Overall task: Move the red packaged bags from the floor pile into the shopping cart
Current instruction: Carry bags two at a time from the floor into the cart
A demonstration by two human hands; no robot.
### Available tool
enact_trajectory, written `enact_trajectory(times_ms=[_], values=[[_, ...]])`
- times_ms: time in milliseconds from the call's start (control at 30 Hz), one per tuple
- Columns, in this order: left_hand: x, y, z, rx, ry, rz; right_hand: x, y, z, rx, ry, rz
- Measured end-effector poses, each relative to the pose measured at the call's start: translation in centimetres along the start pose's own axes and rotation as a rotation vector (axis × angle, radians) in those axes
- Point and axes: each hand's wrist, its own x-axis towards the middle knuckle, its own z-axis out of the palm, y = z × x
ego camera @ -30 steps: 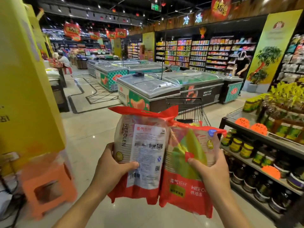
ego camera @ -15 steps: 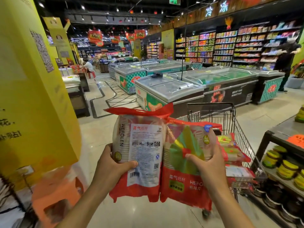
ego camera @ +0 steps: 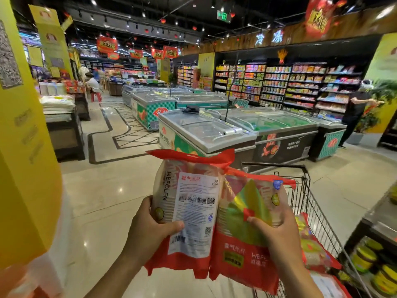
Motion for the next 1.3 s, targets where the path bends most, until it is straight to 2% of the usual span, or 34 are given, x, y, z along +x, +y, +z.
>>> enact_trajectory(times_ms=[333,800,967,1300], values=[[16.7,-1.1,6.8,-0.012,-0.213,0.018,11.2,4.0,1.9,-0.006,0.171,0.030],[35.6,1.3,30.3,0.037,-0.494,0.070,30.2,13.4,-6.6,0.077,0.465,0.086],[39.7,2.3,38.8,0.058,-0.625,0.096,34.3,16.0,-10.6,0.013,0.635,0.102],[47.5,0.2,58.5,0.074,-1.107,0.098,38.9,23.4,-15.9,-0.004,1.032,0.228]])
